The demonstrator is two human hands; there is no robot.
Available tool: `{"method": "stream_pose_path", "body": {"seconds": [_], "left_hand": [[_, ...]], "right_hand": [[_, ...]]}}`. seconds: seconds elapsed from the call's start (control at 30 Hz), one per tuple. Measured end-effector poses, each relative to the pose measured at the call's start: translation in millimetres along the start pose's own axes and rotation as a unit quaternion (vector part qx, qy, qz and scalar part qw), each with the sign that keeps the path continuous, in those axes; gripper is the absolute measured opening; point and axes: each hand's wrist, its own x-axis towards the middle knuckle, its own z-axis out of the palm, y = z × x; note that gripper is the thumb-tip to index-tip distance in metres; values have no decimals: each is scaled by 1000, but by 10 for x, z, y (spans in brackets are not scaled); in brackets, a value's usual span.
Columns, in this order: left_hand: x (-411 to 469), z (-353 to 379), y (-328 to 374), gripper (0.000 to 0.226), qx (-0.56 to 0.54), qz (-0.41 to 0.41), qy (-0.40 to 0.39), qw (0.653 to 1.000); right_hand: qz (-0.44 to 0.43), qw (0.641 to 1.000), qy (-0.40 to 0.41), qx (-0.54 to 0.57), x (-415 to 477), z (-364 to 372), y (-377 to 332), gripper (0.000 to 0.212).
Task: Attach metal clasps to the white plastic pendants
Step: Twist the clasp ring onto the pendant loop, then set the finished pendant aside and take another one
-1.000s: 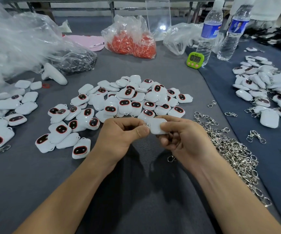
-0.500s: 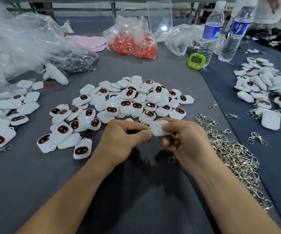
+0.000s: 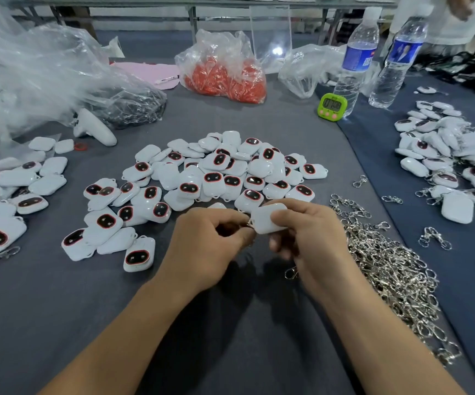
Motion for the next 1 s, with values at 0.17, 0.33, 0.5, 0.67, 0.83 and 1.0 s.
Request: {"method": "stream_pose_path", "body": {"seconds": [0.17, 0.33, 0.5, 0.67, 0.83, 1.0], "left_hand": [[31, 24, 22, 18, -192, -72, -90, 975], [-3, -18, 62, 14, 116, 79, -40, 989], [5, 16, 94, 11, 296, 168, 9, 940], [6, 69, 10, 15, -88, -44, -52, 994], [-42, 108, -18, 29, 32, 16, 7, 999], [4, 57, -49, 32, 152, 48, 109, 981]], "right_hand": [[91, 990, -20, 104, -18, -34, -50, 28], [-30, 999, -2, -16, -65, 24, 15, 25], [-170, 965, 53, -191, -60, 110, 124, 15], [28, 998, -21, 59, 9, -28, -14, 31], [51, 998, -31, -28, 65, -218, -144, 24], [-2, 909, 51, 415, 151, -624, -344, 35]]}}
